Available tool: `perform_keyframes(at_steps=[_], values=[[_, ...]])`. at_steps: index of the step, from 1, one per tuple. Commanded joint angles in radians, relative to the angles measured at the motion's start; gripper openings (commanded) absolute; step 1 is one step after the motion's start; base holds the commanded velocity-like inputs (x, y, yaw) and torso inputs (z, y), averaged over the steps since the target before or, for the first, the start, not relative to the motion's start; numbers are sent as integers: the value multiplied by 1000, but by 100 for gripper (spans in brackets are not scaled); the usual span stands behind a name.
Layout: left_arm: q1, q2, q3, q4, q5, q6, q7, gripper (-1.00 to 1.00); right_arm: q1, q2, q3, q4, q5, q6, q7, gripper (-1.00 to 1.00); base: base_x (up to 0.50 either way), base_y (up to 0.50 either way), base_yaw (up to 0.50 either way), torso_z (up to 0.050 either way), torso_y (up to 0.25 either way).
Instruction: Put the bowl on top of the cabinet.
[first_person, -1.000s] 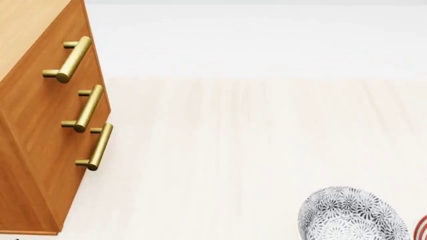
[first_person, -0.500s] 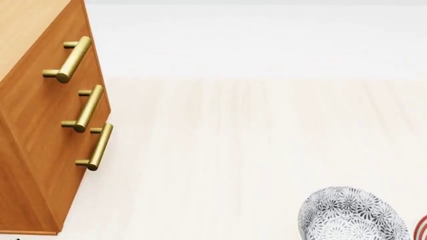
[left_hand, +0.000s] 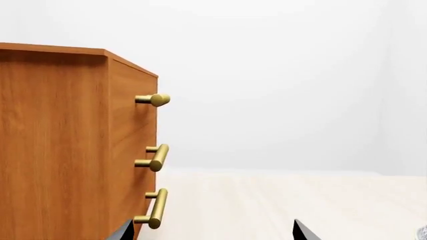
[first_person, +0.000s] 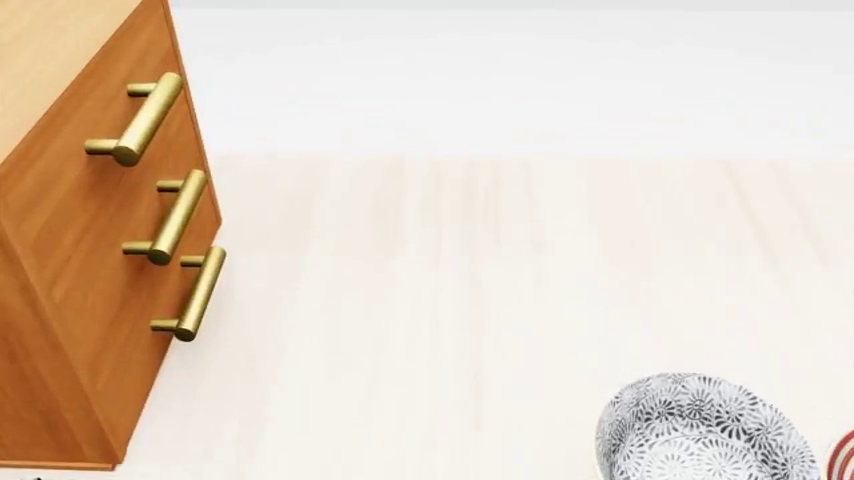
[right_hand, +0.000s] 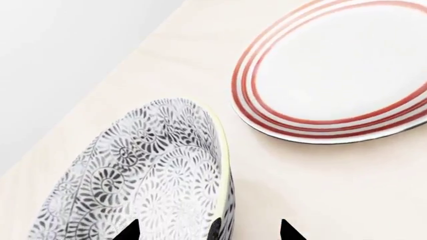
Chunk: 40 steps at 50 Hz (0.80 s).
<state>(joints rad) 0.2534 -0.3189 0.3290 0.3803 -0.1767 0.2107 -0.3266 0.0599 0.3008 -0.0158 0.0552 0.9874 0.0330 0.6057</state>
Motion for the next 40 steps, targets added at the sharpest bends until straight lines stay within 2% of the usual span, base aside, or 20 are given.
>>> perform_keyframes(at_steps=[1,15,16,40], values=[[-3,-3,4,-2,-3,0,-3,100,12,1,-3,22,10,7,-4,100,0,0,0,0,0],[-4,-8,6,-1,-6,1,-7,100,22,2,-6,38,21,13,-12,100,0,0,0,0,0],[-2,-9,5,1,-7,3,-8,100,21,1,-6,37,19,10,-12,-100,0,0,0,0,0],[-2,-15,10,1,-9,12,-17,100,-5,-2,7,7,28,-16,-9,-100,0,0,0,0,0]])
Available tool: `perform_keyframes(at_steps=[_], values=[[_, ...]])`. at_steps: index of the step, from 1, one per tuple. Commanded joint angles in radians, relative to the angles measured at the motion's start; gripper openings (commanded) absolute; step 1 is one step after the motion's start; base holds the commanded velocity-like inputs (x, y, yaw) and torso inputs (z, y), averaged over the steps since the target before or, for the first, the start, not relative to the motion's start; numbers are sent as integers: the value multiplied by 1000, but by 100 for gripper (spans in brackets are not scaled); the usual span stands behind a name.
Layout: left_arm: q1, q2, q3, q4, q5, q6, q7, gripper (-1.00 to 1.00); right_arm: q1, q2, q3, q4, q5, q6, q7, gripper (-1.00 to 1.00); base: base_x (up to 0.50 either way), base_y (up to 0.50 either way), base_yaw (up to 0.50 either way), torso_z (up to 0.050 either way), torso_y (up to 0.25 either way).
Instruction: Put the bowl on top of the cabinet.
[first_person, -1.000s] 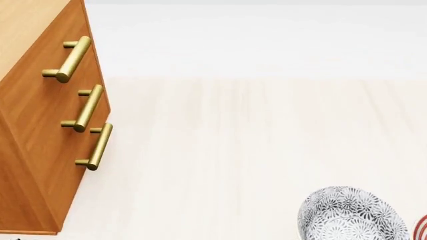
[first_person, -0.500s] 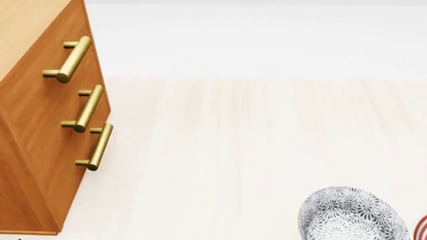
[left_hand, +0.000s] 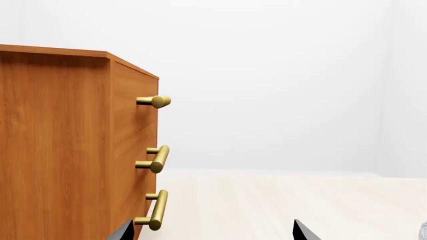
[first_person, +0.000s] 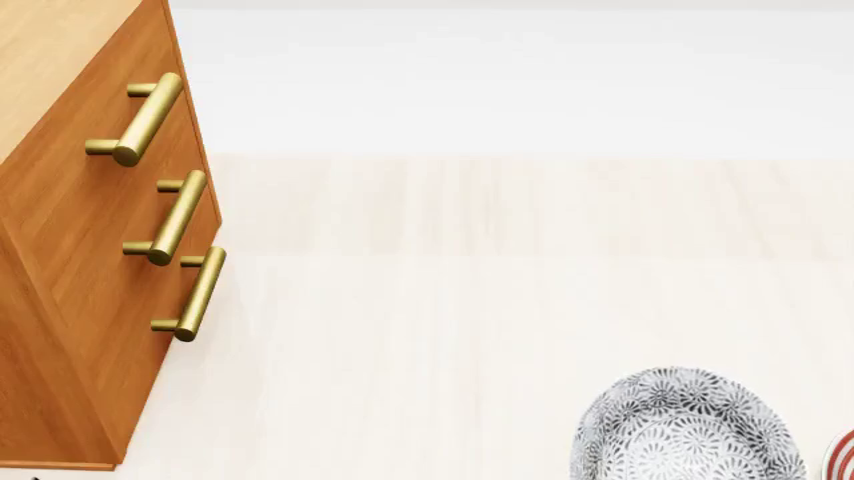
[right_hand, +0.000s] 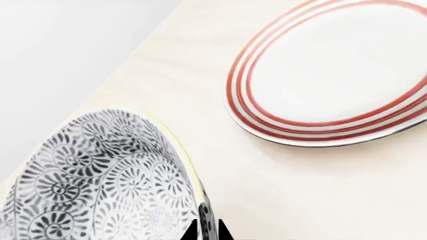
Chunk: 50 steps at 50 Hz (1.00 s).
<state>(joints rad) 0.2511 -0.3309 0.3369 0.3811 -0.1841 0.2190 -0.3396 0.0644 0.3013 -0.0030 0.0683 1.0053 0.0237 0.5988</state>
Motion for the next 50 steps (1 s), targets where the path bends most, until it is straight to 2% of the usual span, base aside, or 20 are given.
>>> perform_keyframes(at_steps=[1,9,11,18,31,41,50], values=[[1,-3,2,0,-2,5,-4,100,-11,-3,-7,-9,6,-9,-2,-100,0,0,0,0,0],[-6,-3,3,-6,-3,0,-8,100,-38,9,-36,-74,-13,-19,-43,-100,0,0,0,0,0],[-17,0,5,-16,-9,-10,-7,100,-68,4,-38,-125,-94,-67,-1,-100,0,0,0,0,0],[-21,-4,8,-14,-25,-21,-3,100,-66,23,-46,-161,-77,-43,0,-100,0,0,0,0,0],[-36,-2,10,-17,-45,-58,-11,100,-78,57,-79,-305,-177,-29,81,-100,0,0,0,0,0],[-42,-18,32,13,-57,-125,-6,100,-61,91,-107,-352,-227,21,132,-100,0,0,0,0,0],[-47,-33,35,19,-129,-139,30,100,-41,119,-145,-436,-273,79,187,-100,0,0,0,0,0]])
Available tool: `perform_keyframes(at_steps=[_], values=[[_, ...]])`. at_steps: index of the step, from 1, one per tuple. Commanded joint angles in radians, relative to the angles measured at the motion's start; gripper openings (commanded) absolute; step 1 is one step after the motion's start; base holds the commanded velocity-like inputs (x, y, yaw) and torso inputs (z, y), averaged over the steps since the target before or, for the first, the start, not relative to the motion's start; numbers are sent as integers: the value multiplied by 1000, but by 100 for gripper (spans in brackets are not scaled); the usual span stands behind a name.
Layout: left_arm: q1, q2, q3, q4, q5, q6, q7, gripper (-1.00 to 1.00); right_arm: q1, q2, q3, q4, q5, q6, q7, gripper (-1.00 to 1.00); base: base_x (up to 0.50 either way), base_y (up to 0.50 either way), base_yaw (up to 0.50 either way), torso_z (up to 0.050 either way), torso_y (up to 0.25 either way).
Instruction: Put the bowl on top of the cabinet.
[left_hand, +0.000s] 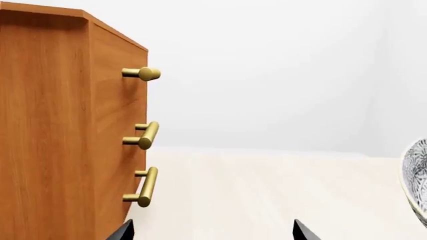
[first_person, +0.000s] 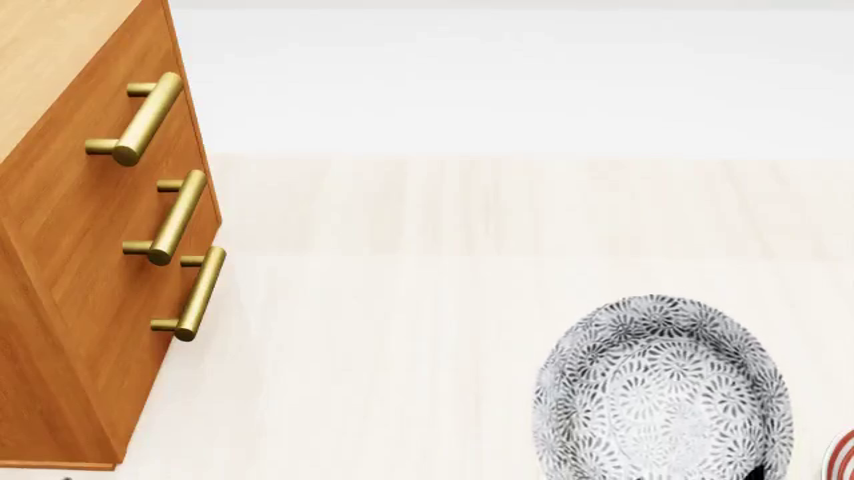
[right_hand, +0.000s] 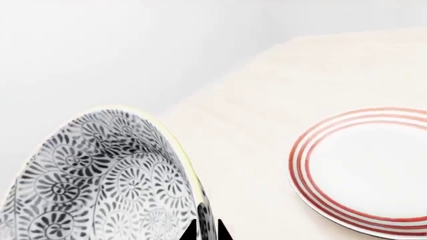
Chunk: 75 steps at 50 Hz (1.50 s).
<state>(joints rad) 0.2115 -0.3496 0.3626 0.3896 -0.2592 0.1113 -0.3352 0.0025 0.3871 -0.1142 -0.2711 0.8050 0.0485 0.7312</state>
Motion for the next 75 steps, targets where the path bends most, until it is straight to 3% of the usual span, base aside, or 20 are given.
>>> perform_keyframes(at_steps=[1,7,28,36,49,57,61,70,75], values=[[-8,-16,8,12,-66,-34,29,100,21,37,-37,-108,-78,59,60,-100,0,0,0,0,0],[-8,-51,47,38,-131,-16,127,100,50,51,-64,-145,-113,99,91,-100,0,0,0,0,0],[-90,-53,66,56,-185,-47,169,100,150,104,-158,-160,-262,200,127,-100,0,0,0,0,1],[-162,-56,63,129,-224,-185,103,100,207,115,-195,-147,-319,249,139,-100,0,0,0,0,0],[-226,-41,85,124,-232,-249,89,100,254,159,-224,-266,-352,368,193,-100,0,0,0,0,0],[-251,-44,99,162,-229,-291,69,100,297,172,-290,-252,-445,340,157,-100,0,0,0,0,0],[-273,-45,104,198,-229,-332,44,100,290,186,-316,-213,-452,205,53,-100,0,0,0,0,0],[-314,-46,138,272,-207,-414,5,100,339,165,-323,-118,-465,182,24,-100,0,0,0,0,1],[-329,-44,154,290,-198,-439,-6,100,362,155,-343,-47,-507,90,-22,-100,0,0,0,0,0]])
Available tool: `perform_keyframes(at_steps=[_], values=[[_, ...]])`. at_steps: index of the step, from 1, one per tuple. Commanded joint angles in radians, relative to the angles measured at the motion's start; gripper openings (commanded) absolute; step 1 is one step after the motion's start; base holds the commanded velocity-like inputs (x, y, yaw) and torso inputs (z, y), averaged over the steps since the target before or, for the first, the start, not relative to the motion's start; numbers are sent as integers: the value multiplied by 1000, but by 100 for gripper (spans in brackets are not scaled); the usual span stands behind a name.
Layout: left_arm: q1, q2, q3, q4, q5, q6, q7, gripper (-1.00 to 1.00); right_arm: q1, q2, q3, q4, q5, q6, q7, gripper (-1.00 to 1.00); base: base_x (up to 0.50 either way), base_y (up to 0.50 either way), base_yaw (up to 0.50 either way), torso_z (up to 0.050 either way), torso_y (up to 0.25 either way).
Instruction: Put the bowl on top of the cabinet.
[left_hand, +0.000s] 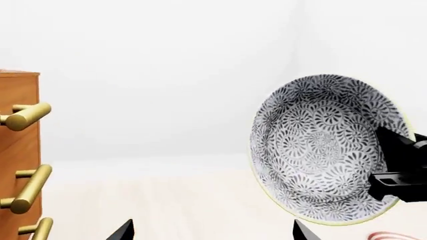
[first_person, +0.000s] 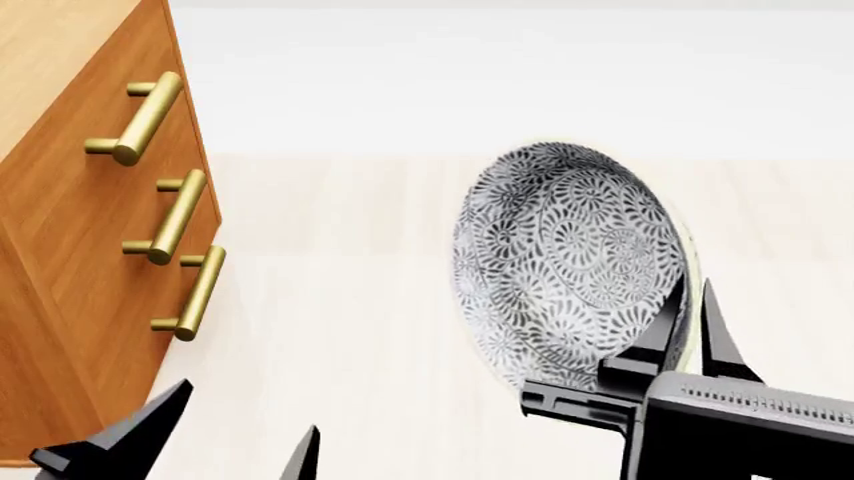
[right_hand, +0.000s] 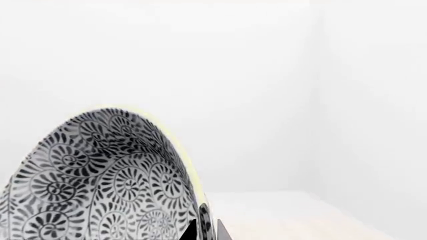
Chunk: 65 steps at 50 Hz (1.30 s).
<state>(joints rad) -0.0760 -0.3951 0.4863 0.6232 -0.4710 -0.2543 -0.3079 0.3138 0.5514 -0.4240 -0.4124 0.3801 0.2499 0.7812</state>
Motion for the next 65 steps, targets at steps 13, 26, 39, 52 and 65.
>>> perform_keyframes(at_steps=[13,26,39,52,65], values=[[-68,-1,50,91,19,-126,-55,100,53,0,-70,120,-143,-226,-125,-100,0,0,0,0,1],[-167,9,38,149,-15,-261,-109,100,22,30,-103,123,-195,-309,-164,-100,0,0,0,0,0],[-189,13,15,123,-38,-268,-114,100,21,29,-120,119,-206,-310,-176,-100,0,0,0,0,1],[-245,32,26,149,-66,-340,-143,100,20,34,-147,93,-231,-289,-186,-100,0,0,0,0,0],[-280,48,43,131,-71,-367,-149,100,5,42,-156,68,-249,-288,-182,-100,0,0,0,0,1]])
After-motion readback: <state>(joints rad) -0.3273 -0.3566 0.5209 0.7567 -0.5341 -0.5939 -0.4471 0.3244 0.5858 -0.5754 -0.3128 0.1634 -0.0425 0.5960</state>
